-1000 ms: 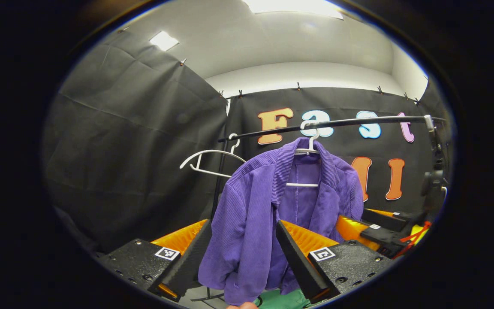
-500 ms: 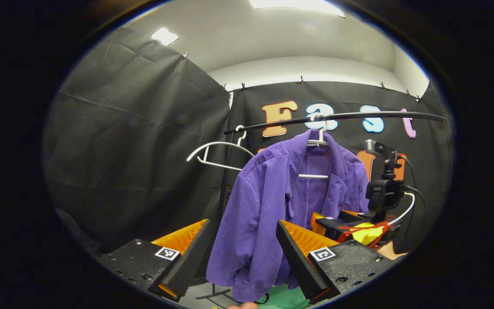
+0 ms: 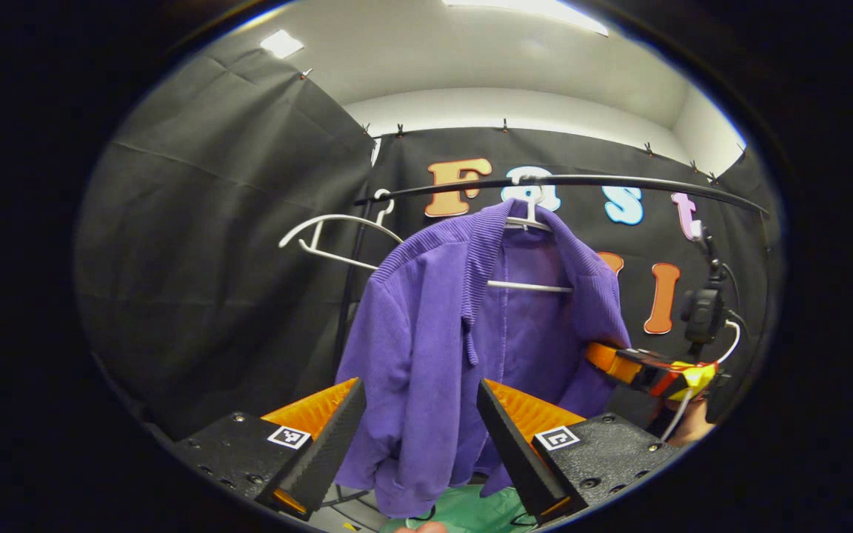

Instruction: Grasp the clothes on the hanger with both hands and then place them into the laundry hamper below.

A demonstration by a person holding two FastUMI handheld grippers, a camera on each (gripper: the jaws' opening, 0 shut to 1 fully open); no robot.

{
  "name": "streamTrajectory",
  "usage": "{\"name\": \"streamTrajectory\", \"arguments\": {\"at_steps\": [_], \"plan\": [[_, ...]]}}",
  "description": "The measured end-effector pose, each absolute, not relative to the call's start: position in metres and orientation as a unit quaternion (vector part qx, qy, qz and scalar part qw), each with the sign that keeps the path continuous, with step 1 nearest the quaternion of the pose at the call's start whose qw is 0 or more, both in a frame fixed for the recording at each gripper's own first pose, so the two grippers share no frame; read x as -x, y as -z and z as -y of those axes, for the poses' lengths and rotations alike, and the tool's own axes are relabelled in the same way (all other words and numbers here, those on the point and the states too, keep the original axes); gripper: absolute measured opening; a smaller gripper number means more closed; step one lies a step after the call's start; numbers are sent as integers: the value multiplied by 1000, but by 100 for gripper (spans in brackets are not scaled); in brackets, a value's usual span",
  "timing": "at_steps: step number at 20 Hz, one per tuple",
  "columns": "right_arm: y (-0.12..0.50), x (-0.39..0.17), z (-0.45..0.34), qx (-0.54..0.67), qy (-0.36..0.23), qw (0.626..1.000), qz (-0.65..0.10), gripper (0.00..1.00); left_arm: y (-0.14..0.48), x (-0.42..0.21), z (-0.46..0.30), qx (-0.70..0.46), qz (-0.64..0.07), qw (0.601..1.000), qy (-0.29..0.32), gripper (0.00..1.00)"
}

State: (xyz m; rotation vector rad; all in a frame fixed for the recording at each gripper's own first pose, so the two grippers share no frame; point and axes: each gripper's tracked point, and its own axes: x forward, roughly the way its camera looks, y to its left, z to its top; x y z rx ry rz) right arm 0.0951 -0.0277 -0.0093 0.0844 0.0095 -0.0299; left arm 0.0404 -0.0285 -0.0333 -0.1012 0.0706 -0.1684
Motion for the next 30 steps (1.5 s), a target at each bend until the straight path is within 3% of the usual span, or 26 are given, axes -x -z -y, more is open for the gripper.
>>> {"name": "streamTrajectory", "arguments": {"at_steps": [6,9,10,13,17,25,30], "plan": [[-50,-35,24,-6,-24,999,45,13,63,-107,61,45,-10,998,47,92],[-65,-24,18,15,-30,997,67,13,70,-135,31,17,21,998,-50,90],[-67,-21,14,16,-32,997,72,13,72,-137,19,6,30,996,-78,99],[-63,-22,14,20,-33,997,65,13,69,-144,8,-35,32,995,-82,91],[-63,-29,27,24,-15,997,71,13,31,-129,-6,-67,47,995,-48,9],[-75,-45,64,41,76,991,99,12,-85,-92,-53,-1,81,996,-31,12],[-85,-56,75,17,92,989,113,13,-150,-104,-82,20,102,994,-29,12]]}}
